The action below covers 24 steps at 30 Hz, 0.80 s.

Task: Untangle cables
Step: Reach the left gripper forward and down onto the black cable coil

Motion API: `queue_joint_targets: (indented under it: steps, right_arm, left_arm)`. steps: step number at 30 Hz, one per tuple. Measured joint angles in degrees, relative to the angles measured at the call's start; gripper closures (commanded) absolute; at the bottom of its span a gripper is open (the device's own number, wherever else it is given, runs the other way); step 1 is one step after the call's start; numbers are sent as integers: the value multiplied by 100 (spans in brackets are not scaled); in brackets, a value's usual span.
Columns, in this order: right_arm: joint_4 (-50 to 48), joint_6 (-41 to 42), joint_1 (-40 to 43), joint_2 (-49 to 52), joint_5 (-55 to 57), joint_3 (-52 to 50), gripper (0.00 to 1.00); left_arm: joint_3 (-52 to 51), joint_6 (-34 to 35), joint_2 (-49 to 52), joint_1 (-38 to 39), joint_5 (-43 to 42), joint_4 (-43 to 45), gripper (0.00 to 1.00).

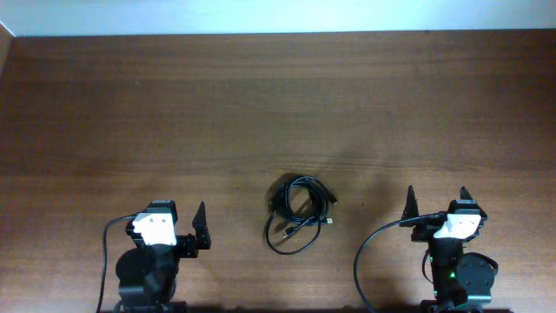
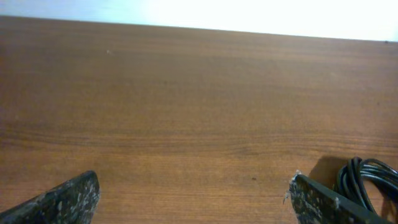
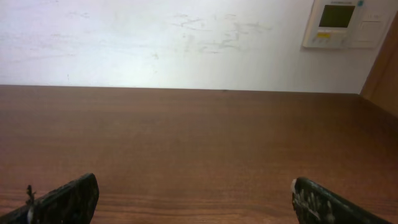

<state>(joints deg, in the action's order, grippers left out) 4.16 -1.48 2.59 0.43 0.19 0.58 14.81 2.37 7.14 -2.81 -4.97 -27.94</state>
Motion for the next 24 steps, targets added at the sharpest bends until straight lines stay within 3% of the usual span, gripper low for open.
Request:
queue_joint_targets:
  steps: [5,12,15,19,24]
  right_arm:
    - [0,-2,0,0,0,0,1]
    - [0,0,0,2,0,0,2]
    - [0,0,0,7,0,0,1]
    - [0,-4,0,9,0,0,2]
    - [0,-2,0,15,0,0,1]
  left_arm:
    - [444,2,584,0,2,-22,1]
    - [1698,2,2229,0,-328,-212,1]
    - [2479,0,3018,0,-782,-645,1]
    - [3593,2,3910,0,-1327,-1880,1]
    - [4109,0,4518,0,-2964,-1939,1]
